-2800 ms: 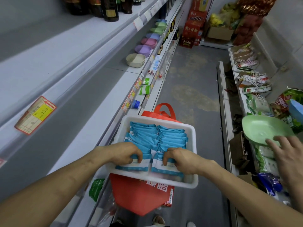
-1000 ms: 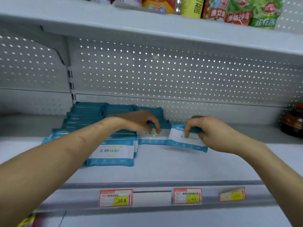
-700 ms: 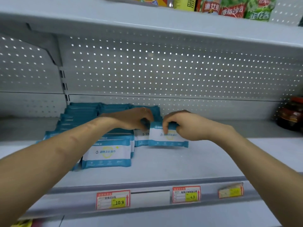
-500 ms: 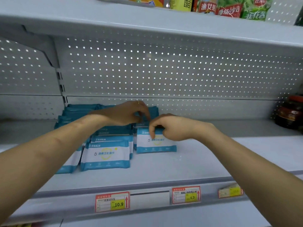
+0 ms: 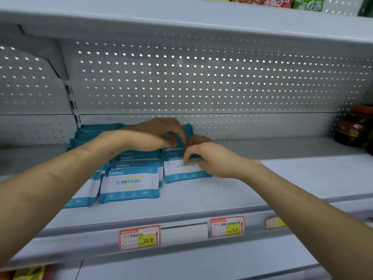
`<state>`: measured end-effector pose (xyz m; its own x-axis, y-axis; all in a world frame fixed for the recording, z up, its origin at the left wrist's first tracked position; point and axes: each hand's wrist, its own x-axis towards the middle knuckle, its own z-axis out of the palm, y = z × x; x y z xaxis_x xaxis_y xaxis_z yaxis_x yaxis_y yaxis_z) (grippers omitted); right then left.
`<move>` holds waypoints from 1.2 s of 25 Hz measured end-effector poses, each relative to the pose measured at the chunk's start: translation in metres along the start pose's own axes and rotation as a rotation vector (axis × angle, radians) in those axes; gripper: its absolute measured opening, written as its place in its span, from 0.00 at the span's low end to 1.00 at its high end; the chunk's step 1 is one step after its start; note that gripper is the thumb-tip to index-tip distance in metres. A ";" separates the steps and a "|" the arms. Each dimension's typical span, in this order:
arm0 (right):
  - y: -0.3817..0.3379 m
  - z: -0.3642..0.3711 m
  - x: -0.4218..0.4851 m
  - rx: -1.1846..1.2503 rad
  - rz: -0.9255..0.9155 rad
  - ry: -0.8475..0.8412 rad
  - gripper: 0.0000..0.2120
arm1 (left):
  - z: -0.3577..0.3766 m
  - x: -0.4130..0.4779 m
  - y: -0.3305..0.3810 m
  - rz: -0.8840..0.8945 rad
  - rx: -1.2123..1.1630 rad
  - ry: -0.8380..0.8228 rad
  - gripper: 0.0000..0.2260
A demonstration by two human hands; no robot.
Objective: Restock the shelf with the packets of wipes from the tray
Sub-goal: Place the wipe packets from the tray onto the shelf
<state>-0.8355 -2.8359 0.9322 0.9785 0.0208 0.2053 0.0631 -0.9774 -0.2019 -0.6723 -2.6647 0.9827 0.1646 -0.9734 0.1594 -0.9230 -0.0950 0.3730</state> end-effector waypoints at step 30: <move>-0.043 0.163 -0.534 0.190 1.277 -0.199 0.16 | 0.432 0.070 0.245 0.804 0.173 -0.751 0.13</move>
<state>-1.3284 -2.7706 0.6750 0.3786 -0.8477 -0.3716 -0.9159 -0.2855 -0.2820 -1.0374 -2.8462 0.6906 -0.7014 -0.6380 -0.3179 -0.7119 0.6493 0.2675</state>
